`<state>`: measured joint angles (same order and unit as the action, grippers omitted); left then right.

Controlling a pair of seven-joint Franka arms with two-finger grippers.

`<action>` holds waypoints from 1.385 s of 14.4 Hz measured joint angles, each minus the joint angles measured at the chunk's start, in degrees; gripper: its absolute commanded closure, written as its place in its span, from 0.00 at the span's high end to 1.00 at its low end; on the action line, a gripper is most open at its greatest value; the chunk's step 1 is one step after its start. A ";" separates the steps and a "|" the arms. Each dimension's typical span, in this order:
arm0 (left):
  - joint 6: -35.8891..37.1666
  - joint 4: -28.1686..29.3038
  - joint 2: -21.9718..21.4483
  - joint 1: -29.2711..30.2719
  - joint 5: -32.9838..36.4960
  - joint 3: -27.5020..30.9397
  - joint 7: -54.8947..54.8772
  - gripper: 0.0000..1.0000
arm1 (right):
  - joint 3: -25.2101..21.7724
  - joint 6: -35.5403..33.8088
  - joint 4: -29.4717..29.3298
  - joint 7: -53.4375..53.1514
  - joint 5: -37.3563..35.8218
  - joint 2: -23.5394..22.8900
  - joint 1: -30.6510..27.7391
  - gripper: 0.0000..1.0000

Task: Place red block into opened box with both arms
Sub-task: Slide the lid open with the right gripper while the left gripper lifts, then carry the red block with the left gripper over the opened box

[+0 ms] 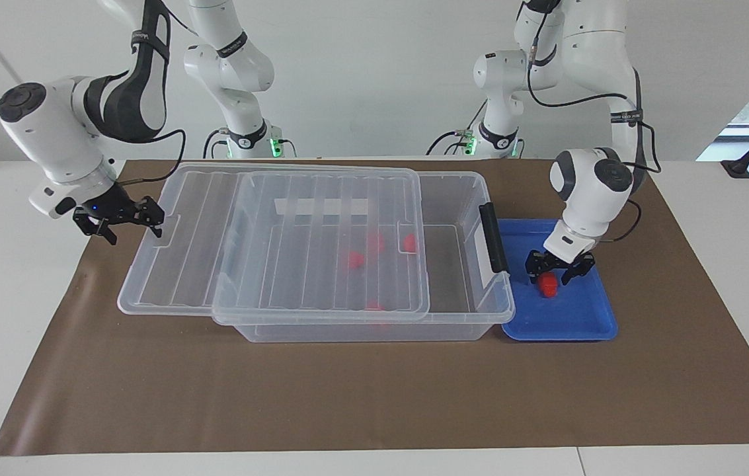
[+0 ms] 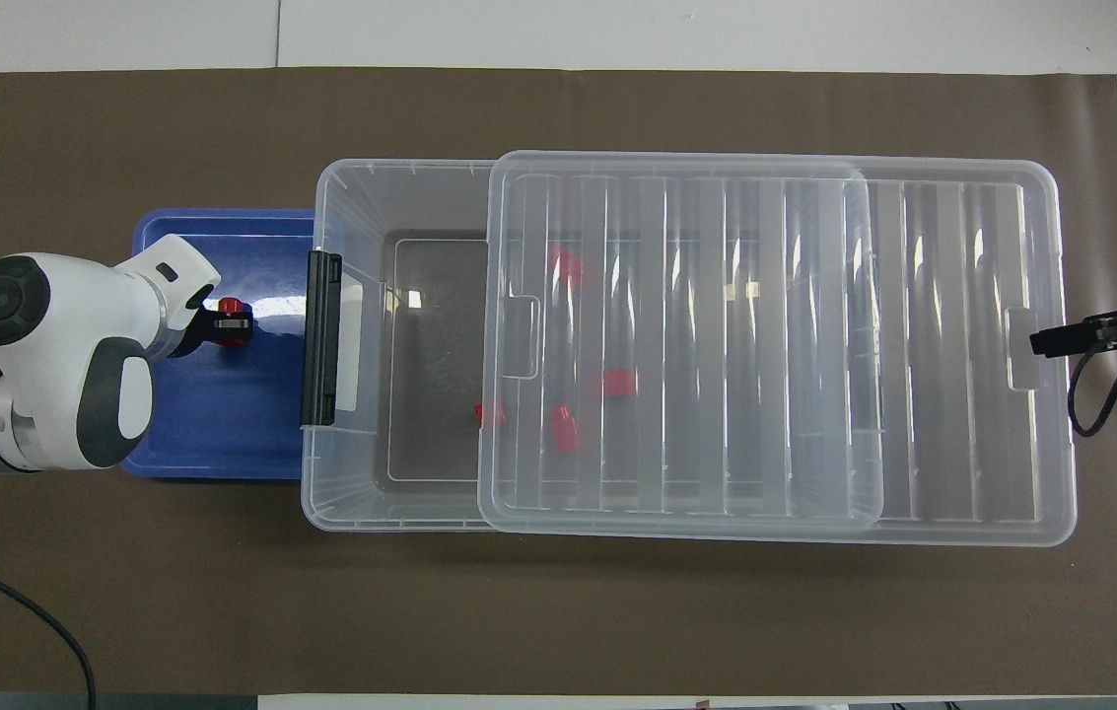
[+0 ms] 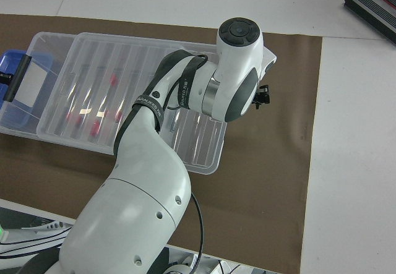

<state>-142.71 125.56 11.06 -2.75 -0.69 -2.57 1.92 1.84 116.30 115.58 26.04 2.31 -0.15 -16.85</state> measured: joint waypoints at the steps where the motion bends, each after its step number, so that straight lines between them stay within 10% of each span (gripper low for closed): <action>1: 0.00 -0.01 -0.01 0.00 0.00 0.00 0.42 0.00 | -0.02 0.01 -0.01 0.62 -0.04 0.00 -0.43 1.00; 12: 25.56 -11.92 -13.46 0.00 0.00 -0.42 0.74 0.00 | -0.07 0.42 -0.52 3.06 -1.95 0.00 -2.79 1.00; 20: 24.03 -13.19 -14.42 -6.86 0.00 -10.28 12.29 0.00 | 0.05 0.12 -1.76 3.06 -2.02 0.00 -2.74 1.00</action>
<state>-118.68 112.37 -3.36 -9.61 -0.70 -12.85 14.22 1.89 116.43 113.82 29.10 0.29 -0.15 -19.59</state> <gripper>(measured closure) 0.656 0.000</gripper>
